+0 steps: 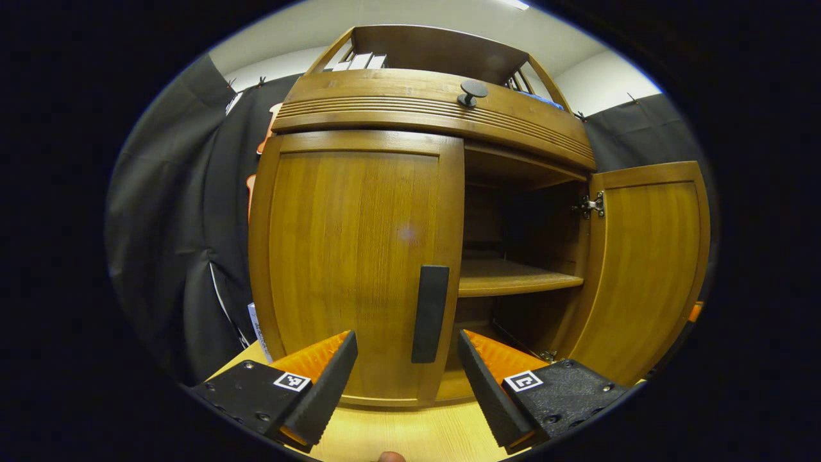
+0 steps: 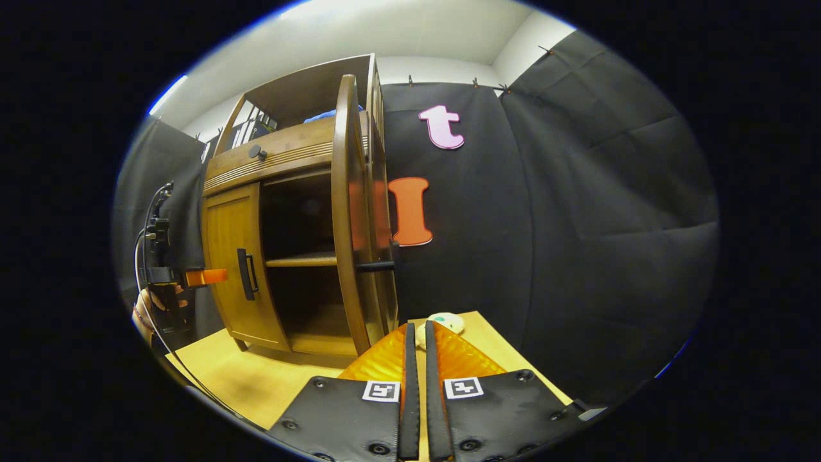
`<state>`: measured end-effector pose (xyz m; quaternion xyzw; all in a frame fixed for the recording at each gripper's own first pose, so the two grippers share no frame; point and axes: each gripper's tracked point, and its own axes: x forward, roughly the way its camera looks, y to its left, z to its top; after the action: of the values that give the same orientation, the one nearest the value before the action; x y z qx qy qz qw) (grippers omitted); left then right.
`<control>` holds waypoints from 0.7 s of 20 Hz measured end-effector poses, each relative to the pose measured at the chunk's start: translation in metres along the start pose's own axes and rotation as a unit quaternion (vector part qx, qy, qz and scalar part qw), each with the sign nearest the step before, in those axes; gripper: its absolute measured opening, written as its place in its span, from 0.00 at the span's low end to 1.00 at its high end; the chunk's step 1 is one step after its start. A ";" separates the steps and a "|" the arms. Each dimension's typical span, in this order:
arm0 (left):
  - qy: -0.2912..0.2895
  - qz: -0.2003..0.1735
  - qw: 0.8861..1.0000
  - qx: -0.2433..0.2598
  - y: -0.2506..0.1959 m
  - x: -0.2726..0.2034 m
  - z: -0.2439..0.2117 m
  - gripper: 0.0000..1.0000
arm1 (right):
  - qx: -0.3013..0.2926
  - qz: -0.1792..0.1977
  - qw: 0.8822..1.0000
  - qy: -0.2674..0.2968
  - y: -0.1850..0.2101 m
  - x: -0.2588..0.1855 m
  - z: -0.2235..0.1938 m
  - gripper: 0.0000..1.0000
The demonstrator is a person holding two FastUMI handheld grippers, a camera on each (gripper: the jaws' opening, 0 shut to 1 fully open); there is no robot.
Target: Open the right door of the double-door shoe cabinet with the right hand, and open the left door with the left hand.
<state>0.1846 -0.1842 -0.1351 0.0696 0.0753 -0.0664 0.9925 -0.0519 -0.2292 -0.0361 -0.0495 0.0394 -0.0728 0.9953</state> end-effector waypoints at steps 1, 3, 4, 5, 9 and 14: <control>0.000 -0.002 1.000 0.000 -0.001 0.006 -0.002 0.92 | -0.003 -0.008 1.000 -0.005 -0.003 -0.003 0.004 0.12; 0.000 -0.005 1.000 -0.005 -0.004 0.017 -0.003 0.92 | -0.009 -0.027 0.999 -0.019 -0.011 -0.011 0.013 0.21; 0.000 -0.008 1.000 -0.008 -0.004 0.022 -0.005 0.92 | -0.012 -0.037 0.999 -0.025 -0.014 -0.018 0.017 0.27; 0.001 -0.011 1.000 -0.012 -0.006 0.028 -0.006 0.92 | -0.014 -0.042 0.999 -0.031 -0.014 -0.018 0.022 0.35; 0.001 -0.012 1.000 -0.020 -0.009 0.046 -0.010 0.92 | -0.011 -0.051 0.997 -0.051 -0.014 -0.030 0.039 0.64; 0.006 -0.012 1.000 -0.010 -0.009 0.064 -0.015 0.92 | -0.007 -0.072 0.994 -0.077 -0.022 -0.039 0.057 0.92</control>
<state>0.2441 -0.1988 -0.1610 0.0590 0.0826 -0.0771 0.9918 -0.0886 -0.2393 0.0256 -0.0646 -0.0401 -0.1404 0.9872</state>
